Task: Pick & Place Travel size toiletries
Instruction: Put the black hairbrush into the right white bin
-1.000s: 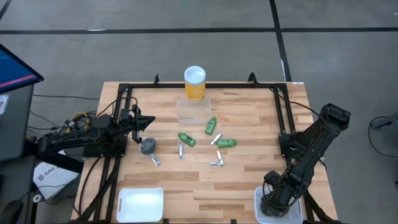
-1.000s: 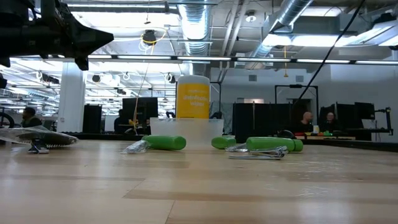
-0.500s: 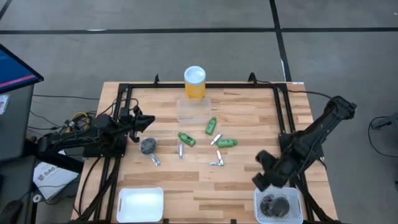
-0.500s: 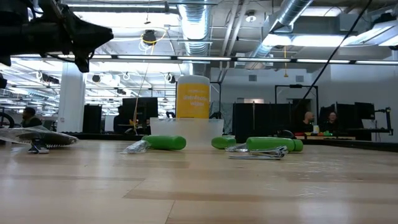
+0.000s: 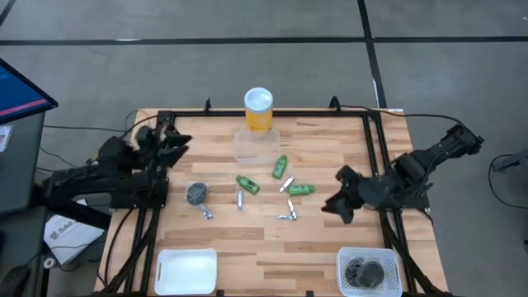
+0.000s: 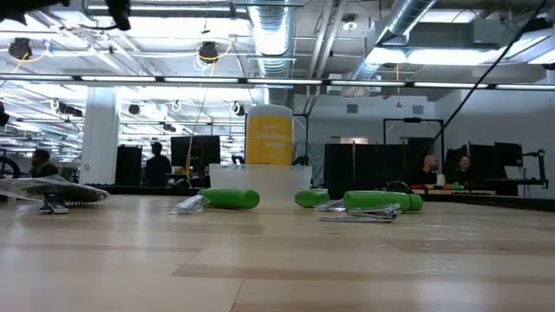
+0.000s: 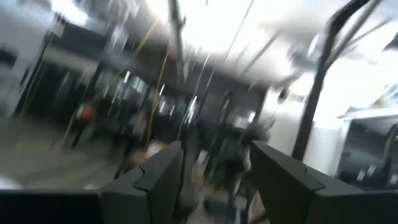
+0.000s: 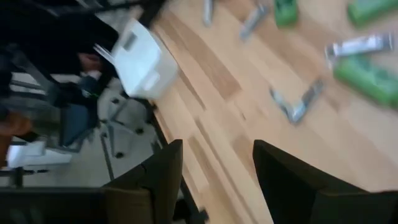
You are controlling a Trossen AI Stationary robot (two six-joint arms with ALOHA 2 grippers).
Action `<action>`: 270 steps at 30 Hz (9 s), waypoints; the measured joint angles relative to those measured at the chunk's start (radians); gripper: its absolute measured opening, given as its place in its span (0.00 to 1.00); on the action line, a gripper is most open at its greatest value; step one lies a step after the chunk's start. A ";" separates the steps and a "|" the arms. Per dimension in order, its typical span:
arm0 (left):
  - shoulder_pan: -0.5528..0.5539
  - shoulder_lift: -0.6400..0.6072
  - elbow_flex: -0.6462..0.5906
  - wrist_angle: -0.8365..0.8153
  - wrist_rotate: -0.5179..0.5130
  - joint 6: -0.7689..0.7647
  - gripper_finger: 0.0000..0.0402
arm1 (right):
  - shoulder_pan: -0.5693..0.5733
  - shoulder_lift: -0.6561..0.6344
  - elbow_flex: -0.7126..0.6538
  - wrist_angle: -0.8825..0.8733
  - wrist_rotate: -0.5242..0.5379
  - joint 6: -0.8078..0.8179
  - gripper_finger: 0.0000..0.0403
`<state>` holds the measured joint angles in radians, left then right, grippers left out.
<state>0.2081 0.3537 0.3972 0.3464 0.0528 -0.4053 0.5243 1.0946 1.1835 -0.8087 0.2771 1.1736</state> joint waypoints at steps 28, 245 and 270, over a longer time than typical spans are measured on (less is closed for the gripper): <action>-0.227 0.770 0.457 -1.398 -0.019 -0.604 0.44 | -0.089 -0.087 0.000 -0.059 -0.011 -0.163 0.45; -0.448 0.627 0.689 -0.975 -0.270 -0.256 0.30 | -0.021 0.128 0.220 -0.374 -0.416 -0.387 0.02; -0.448 0.597 0.689 -0.966 -0.306 -0.201 0.29 | 0.319 0.550 0.219 -0.451 -0.698 -0.417 0.02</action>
<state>-0.2401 0.9504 1.0859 -0.6193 -0.2532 -0.6067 0.8435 1.6451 1.4025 -1.2597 -0.4211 0.7563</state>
